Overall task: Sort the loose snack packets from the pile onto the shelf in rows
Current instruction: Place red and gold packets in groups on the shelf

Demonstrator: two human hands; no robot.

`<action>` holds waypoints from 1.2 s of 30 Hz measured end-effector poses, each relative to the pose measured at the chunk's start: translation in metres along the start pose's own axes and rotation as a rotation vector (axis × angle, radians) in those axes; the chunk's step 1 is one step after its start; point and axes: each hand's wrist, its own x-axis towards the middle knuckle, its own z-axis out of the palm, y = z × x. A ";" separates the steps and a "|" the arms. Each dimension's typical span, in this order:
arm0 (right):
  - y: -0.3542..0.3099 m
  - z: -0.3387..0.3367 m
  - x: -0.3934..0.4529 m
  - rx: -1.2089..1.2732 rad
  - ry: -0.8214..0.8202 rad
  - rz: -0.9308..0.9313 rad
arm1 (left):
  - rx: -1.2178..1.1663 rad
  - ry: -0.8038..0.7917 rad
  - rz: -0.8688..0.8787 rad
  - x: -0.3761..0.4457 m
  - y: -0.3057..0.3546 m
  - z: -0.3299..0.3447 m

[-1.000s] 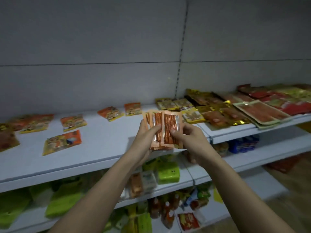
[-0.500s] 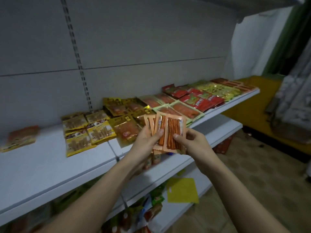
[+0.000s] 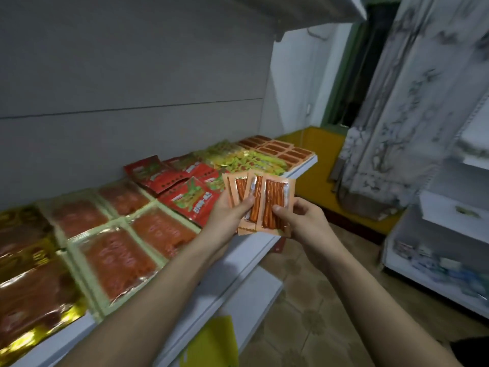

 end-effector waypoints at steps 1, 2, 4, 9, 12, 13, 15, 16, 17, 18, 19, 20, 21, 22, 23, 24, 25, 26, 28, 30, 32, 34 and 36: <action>0.003 -0.014 0.013 0.005 0.016 0.017 | -0.005 -0.020 -0.012 0.016 -0.007 0.013; 0.007 -0.029 0.025 0.008 0.026 0.031 | -0.006 -0.036 -0.021 0.032 -0.015 0.026; 0.013 -0.057 0.051 0.029 0.042 0.042 | -0.004 -0.060 -0.028 0.062 -0.030 0.052; 0.028 -0.128 0.121 0.077 0.042 0.028 | -0.032 -0.087 -0.075 0.124 -0.056 0.117; 0.040 -0.171 0.166 0.091 -0.007 0.013 | 0.010 -0.075 -0.065 0.160 -0.074 0.152; 0.046 -0.185 0.179 0.089 -0.029 0.005 | 0.028 -0.065 -0.050 0.170 -0.081 0.163; 0.056 -0.212 0.203 0.071 -0.077 0.016 | 0.051 -0.045 -0.052 0.184 -0.097 0.184; 0.061 -0.224 0.215 0.068 -0.105 0.035 | 0.055 -0.038 -0.067 0.190 -0.105 0.194; 0.065 -0.234 0.224 0.073 -0.135 0.055 | 0.058 -0.032 -0.080 0.195 -0.110 0.203; 0.067 -0.243 0.236 0.077 -0.166 0.071 | 0.063 -0.021 -0.083 0.201 -0.115 0.211; 0.068 -0.250 0.248 0.074 -0.195 0.079 | 0.070 -0.004 -0.078 0.209 -0.117 0.218; 0.067 -0.256 0.262 0.069 -0.224 0.083 | 0.076 0.021 -0.069 0.217 -0.118 0.224; 0.065 -0.260 0.276 0.061 -0.249 0.082 | 0.080 0.054 -0.059 0.226 -0.118 0.229; 0.063 -0.263 0.289 0.051 -0.274 0.075 | 0.081 0.089 -0.054 0.234 -0.118 0.232; 0.062 -0.264 0.301 0.039 -0.297 0.061 | 0.082 0.117 -0.054 0.242 -0.117 0.234; 0.062 -0.263 0.312 0.026 -0.325 0.042 | 0.082 0.143 -0.055 0.249 -0.117 0.234; 0.063 -0.260 0.323 0.011 -0.350 0.020 | 0.083 0.170 -0.055 0.257 -0.118 0.232; 0.064 -0.257 0.334 -0.003 -0.370 0.000 | 0.087 0.196 -0.053 0.265 -0.119 0.230; 0.066 -0.251 0.358 -0.030 -0.376 -0.042 | 0.076 0.252 -0.046 0.282 -0.120 0.223; 0.064 -0.246 0.386 -0.029 -0.342 -0.063 | 0.034 0.350 -0.016 0.298 -0.118 0.213; 0.060 -0.243 0.414 -0.004 -0.293 -0.045 | -0.017 0.465 0.016 0.316 -0.112 0.199; 0.054 -0.244 0.443 -0.029 -0.236 -0.067 | -0.095 0.566 0.075 0.335 -0.099 0.181; 0.050 -0.247 0.471 -0.077 -0.218 -0.109 | -0.140 0.668 0.137 0.351 -0.083 0.159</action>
